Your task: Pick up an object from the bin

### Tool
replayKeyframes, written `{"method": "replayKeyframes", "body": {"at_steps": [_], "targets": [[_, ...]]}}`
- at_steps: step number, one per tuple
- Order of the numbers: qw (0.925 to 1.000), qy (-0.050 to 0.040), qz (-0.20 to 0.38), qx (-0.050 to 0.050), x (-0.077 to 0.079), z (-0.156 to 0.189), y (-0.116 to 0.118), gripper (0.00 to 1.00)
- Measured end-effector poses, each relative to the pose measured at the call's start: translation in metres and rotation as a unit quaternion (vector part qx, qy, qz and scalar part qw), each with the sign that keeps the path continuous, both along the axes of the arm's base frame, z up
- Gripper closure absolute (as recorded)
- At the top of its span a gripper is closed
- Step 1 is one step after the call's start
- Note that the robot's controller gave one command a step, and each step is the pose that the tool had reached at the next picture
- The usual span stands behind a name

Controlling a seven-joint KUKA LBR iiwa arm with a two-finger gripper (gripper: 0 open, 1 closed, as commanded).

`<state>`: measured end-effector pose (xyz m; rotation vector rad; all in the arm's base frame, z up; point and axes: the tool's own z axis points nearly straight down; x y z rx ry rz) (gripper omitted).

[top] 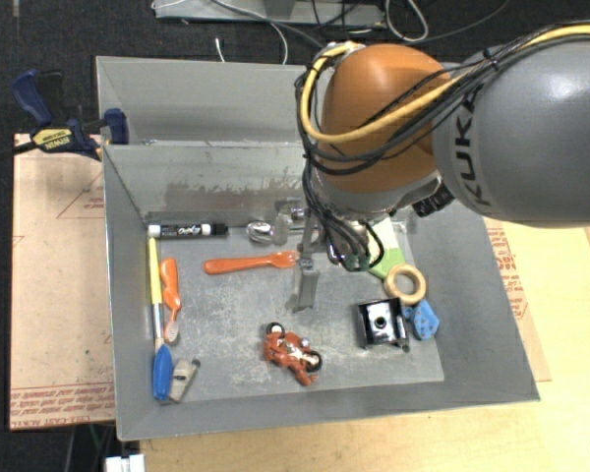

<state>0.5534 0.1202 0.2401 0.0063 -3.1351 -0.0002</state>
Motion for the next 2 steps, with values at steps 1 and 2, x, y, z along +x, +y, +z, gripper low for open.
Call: {"method": "replayKeyframes", "body": {"at_steps": [1,2], "targets": [[1.0000,-0.0038,-0.002,0.001,0.001,0.005,-0.001,0.00],[0.9999,-0.0053,-0.011,0.001,-0.034,-0.056,-0.015,0.00]]}}
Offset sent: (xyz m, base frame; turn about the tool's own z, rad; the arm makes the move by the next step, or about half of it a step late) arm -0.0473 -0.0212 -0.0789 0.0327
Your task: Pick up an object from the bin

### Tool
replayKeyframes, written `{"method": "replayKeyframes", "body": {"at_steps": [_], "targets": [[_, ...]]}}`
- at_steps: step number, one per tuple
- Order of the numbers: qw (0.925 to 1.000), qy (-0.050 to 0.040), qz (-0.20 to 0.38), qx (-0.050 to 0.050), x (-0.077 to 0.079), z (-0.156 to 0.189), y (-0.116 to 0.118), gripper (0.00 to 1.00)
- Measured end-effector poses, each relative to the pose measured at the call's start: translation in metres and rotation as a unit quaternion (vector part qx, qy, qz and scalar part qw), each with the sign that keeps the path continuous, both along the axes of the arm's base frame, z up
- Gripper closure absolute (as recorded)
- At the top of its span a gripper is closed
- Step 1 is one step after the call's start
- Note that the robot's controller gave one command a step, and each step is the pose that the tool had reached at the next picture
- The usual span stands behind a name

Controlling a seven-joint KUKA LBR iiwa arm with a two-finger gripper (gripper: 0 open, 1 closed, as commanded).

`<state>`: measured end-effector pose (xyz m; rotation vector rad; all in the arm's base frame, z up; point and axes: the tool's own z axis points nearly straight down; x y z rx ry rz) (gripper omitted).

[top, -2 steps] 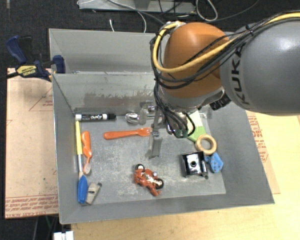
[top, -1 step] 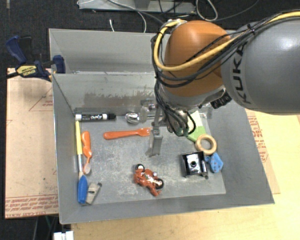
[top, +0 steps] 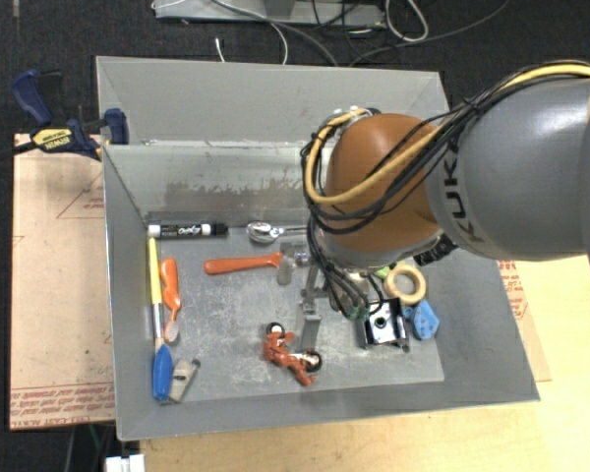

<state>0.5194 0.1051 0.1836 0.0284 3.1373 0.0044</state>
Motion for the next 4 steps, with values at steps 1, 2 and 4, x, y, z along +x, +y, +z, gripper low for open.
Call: {"method": "replayKeyframes", "body": {"at_steps": [1,2,4], "targets": [[1.0000,0.0035,0.002,0.001,-0.009,-0.028,-0.016,0.00],[0.9988,0.0023,0.049,0.000,-0.021,-0.015,-0.021,0.00],[0.9982,-0.0032,0.059,0.002,-0.026,-0.102,-0.056,1.00]]}}
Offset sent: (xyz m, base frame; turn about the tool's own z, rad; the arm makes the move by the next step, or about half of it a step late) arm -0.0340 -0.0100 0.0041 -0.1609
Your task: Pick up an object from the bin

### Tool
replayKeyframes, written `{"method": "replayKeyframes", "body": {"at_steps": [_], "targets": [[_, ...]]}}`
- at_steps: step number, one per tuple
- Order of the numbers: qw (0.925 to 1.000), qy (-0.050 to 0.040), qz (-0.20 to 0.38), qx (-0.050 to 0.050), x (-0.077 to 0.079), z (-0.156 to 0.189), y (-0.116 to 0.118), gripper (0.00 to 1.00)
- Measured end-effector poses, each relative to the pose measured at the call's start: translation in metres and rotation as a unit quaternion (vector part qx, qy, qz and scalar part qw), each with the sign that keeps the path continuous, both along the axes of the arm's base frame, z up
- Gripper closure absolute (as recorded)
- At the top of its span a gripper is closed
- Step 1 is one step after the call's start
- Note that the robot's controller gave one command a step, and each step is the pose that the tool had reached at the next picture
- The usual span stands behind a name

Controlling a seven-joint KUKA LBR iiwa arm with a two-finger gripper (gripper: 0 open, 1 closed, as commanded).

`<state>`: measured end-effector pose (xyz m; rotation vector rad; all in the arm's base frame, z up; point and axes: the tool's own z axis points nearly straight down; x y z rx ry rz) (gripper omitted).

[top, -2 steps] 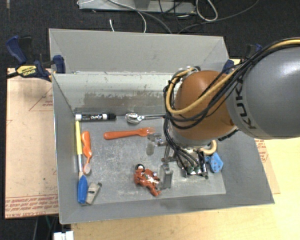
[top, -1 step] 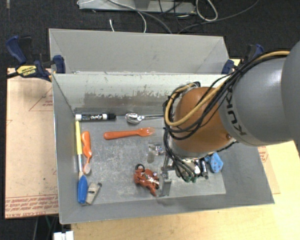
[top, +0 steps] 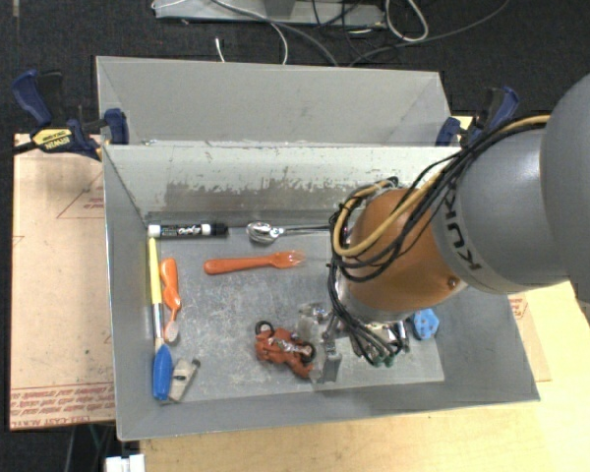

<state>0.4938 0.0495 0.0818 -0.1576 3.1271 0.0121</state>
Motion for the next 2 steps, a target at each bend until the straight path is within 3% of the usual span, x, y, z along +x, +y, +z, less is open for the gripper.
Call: {"method": "replayKeyframes", "body": {"at_steps": [1,2], "targets": [[1.0000,-0.0002,0.000,0.000,0.000,0.000,0.000,1.00],[1.0000,0.0059,0.003,-0.001,0.002,0.026,0.002,1.00]]}}
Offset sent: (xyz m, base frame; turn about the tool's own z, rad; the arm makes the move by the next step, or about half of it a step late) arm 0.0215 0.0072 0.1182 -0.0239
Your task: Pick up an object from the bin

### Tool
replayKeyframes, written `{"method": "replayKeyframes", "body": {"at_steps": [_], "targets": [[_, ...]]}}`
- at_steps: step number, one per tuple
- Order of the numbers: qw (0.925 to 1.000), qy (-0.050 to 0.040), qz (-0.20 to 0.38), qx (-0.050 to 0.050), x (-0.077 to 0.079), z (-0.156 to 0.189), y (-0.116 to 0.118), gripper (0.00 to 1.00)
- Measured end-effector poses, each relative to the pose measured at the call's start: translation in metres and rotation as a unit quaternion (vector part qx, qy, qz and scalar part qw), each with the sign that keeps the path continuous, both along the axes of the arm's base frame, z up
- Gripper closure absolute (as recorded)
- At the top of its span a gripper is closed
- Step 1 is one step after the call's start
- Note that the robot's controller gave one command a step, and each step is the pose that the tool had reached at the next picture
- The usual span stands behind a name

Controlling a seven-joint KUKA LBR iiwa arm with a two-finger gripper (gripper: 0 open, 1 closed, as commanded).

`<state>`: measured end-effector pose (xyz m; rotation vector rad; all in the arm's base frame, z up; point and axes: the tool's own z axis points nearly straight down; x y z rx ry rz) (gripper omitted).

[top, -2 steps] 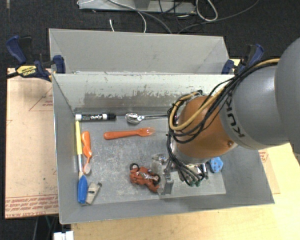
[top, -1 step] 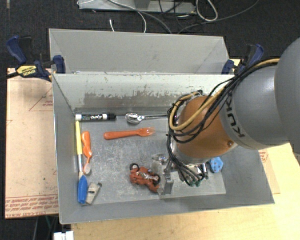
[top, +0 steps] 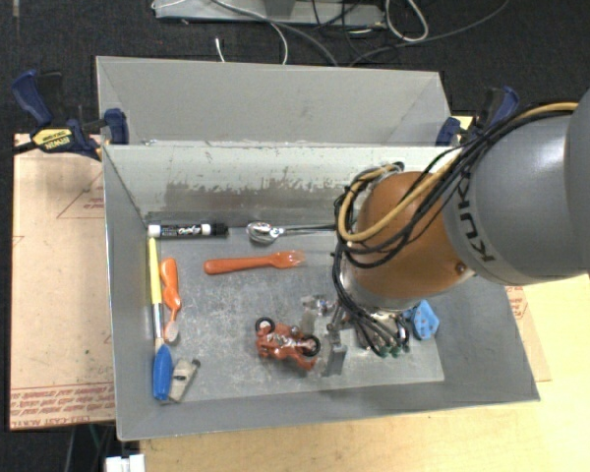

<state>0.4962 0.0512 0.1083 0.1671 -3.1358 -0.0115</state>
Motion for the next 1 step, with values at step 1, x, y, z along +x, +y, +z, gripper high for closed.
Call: {"method": "replayKeyframes", "body": {"at_steps": [1], "targets": [[0.9944,-0.0025,0.106,0.001,0.0262,0.0716,0.0054,1.00]]}}
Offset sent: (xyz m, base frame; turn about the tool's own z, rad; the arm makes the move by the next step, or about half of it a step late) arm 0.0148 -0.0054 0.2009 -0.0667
